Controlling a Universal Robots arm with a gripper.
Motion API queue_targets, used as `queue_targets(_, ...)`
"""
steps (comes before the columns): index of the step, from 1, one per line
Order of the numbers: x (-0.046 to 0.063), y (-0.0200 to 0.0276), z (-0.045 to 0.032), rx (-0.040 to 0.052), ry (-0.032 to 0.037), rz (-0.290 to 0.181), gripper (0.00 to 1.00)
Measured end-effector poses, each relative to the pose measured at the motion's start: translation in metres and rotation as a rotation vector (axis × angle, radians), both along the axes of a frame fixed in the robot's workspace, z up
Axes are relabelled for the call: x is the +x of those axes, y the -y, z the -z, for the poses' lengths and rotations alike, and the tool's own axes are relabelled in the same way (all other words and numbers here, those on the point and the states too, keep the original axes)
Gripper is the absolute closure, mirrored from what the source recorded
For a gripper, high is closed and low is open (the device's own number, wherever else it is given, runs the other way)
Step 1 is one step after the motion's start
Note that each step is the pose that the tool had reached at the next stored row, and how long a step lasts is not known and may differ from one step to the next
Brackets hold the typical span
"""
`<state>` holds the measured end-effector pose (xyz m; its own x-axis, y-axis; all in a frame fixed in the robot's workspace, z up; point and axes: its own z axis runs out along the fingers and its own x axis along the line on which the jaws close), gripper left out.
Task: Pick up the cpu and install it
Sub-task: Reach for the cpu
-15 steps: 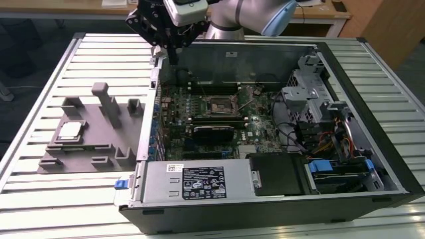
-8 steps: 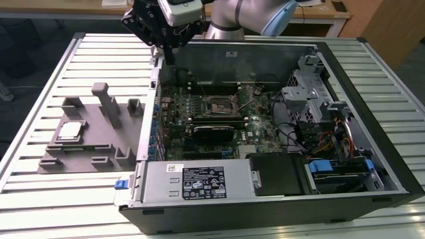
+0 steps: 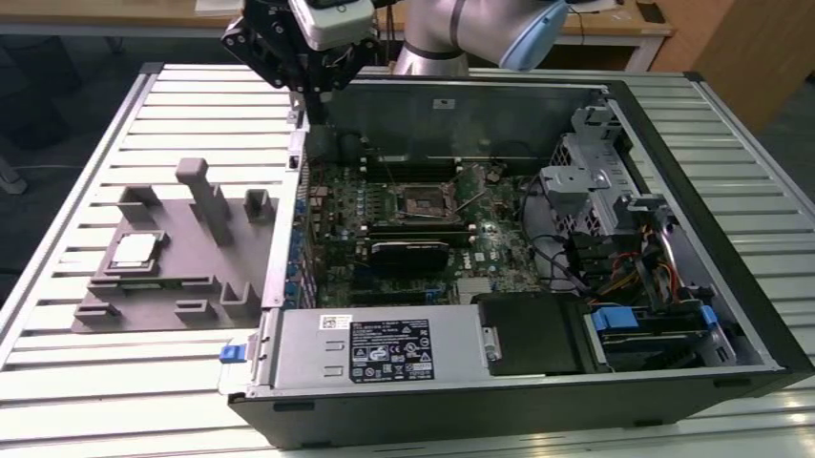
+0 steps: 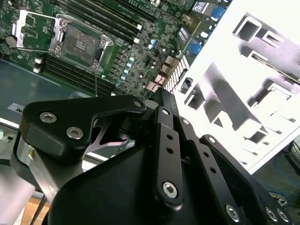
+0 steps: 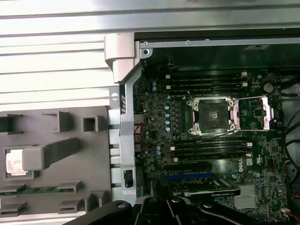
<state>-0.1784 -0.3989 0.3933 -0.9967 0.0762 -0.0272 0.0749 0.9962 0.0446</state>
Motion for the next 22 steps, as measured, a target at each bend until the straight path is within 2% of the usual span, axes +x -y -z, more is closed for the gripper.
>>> queue_targets(22, -0.029, 0.0, 0.0, 0.0001, 0.0015, 0.0, 0.89)
